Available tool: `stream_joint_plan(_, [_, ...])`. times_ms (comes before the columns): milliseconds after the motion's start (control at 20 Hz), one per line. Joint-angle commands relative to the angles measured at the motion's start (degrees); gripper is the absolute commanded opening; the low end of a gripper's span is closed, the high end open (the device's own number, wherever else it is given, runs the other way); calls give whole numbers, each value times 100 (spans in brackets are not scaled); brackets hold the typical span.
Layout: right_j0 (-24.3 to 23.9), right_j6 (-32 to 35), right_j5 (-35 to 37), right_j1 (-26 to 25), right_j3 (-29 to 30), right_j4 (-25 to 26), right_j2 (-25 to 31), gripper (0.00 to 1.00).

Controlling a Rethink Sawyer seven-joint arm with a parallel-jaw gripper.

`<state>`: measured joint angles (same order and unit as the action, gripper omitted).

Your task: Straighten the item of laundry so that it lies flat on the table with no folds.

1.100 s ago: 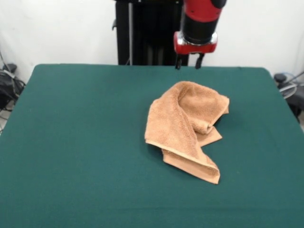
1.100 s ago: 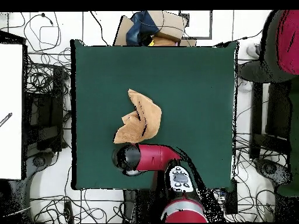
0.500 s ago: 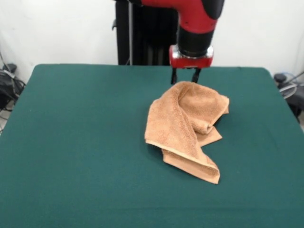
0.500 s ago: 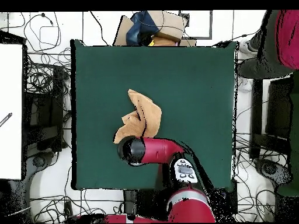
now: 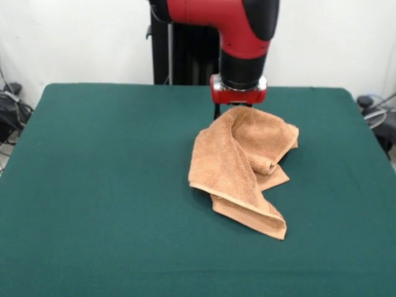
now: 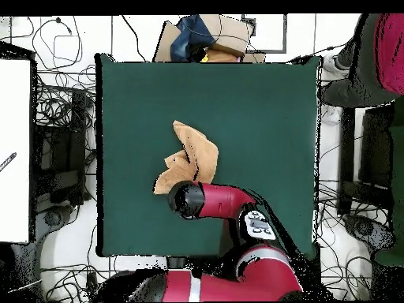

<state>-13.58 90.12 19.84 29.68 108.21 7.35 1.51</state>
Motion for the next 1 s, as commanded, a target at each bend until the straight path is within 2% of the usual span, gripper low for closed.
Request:
stream_joint_plan(50, [-286,683,-507,-296,-337,14,420,100])
stream_joint_plan(250, [-325,800,-200,-70,-311,-163,355,100])
stream_joint_plan(550, [-100,1087,1010,187,-660,-586,68,100])
stream_joint_plan(1000, [78,1326,1598,263,-865,-951,-45,100])
